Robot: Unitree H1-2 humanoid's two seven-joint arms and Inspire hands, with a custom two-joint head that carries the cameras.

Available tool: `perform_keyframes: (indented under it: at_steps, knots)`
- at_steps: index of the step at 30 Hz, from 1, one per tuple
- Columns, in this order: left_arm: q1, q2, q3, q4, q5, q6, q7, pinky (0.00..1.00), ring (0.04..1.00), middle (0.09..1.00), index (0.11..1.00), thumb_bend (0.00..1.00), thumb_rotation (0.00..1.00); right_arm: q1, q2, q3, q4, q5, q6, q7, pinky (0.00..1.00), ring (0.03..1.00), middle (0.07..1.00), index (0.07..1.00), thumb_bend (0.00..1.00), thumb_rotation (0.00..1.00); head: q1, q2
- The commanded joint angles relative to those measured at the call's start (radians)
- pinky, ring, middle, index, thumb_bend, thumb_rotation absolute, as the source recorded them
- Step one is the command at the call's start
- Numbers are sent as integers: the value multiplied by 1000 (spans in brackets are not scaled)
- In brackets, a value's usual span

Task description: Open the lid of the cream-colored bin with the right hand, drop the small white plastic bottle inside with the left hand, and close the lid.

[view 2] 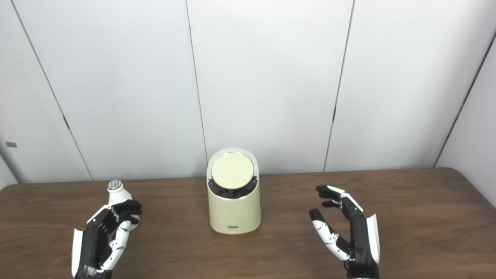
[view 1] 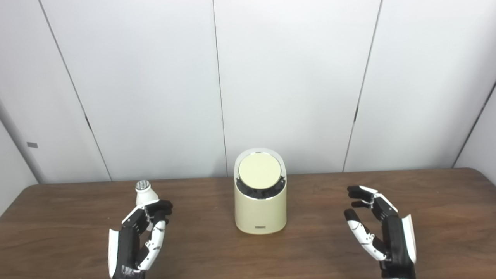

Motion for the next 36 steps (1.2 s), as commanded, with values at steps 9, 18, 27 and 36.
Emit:
perform_keyframes:
  at_steps: [9,18,27,36]
  knots:
    - [-31,4,2,-4,8,-19,12,515,604,622,600,207,438,-36,-10,27,-203,-213,203,152,674,785,801,767,449,684,-6,-7]
    - [-35,-1,-5,3,17,-19,20,504,591,614,595,199,416,-193,-8,37,-323,-198,516,385,761,865,904,892,786,790,-6,-15]
    - [-35,2,-17,8,6,-19,17,511,595,616,599,201,438,-331,5,72,-344,-265,699,471,771,889,939,932,837,816,-6,-16]
    - [-30,-6,-19,2,-5,-19,6,517,598,617,600,210,415,-422,33,107,-290,-339,803,468,803,928,969,976,867,735,-3,-16]
